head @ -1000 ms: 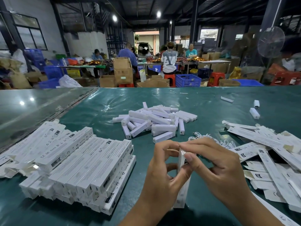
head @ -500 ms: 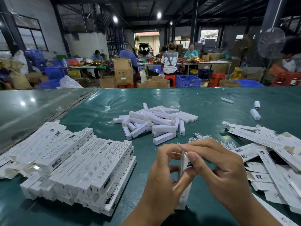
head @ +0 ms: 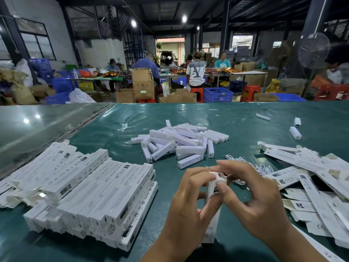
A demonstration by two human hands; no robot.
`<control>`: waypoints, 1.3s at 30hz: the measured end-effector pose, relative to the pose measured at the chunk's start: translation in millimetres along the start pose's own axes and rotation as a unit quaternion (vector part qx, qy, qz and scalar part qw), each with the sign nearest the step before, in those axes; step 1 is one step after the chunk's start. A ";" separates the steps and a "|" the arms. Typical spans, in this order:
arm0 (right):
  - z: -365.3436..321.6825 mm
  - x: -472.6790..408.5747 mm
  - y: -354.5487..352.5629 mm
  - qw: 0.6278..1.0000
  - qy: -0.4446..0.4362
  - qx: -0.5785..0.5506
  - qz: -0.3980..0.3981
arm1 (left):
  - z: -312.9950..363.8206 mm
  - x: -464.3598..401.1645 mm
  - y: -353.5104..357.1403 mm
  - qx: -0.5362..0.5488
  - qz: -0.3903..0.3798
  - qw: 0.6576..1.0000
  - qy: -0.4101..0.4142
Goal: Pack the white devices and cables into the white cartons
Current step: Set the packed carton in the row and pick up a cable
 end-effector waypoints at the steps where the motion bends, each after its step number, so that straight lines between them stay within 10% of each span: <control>1: 0.3 0.0 -0.1 1.000 0.002 0.002 0.000 | -0.2 -0.3 -0.1 -0.003 0.000 1.000 0.002; 12: 3.6 -0.1 1.6 0.999 -0.050 -0.017 -0.010 | -4.9 1.7 -1.9 0.037 -0.015 0.977 -0.210; 18: 18.0 -1.8 -0.3 0.988 0.149 0.011 0.030 | -21.1 2.2 -9.8 -0.141 -0.324 0.898 -0.263; 26: 50.3 -1.3 -2.9 0.914 0.401 -0.066 0.012 | -17.0 -17.6 -22.7 -0.080 -0.139 0.945 -0.283; 34: 42.3 12.6 16.2 0.884 0.430 -0.174 0.058 | 3.9 -8.6 -8.3 -0.070 0.092 0.955 -0.272; 39: 48.4 12.1 15.4 0.863 0.479 -0.150 0.054 | 5.3 -26.4 -23.0 -0.156 -0.124 0.960 -0.195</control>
Point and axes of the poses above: each hand's wrist, its own x-axis away from the middle knuckle, its own y-axis out of the palm, z = x × y, the point moved 1 cm from there along -x, towards the middle knuckle, and after that the axes turned 14 degrees about z, right-handed, at the moved point
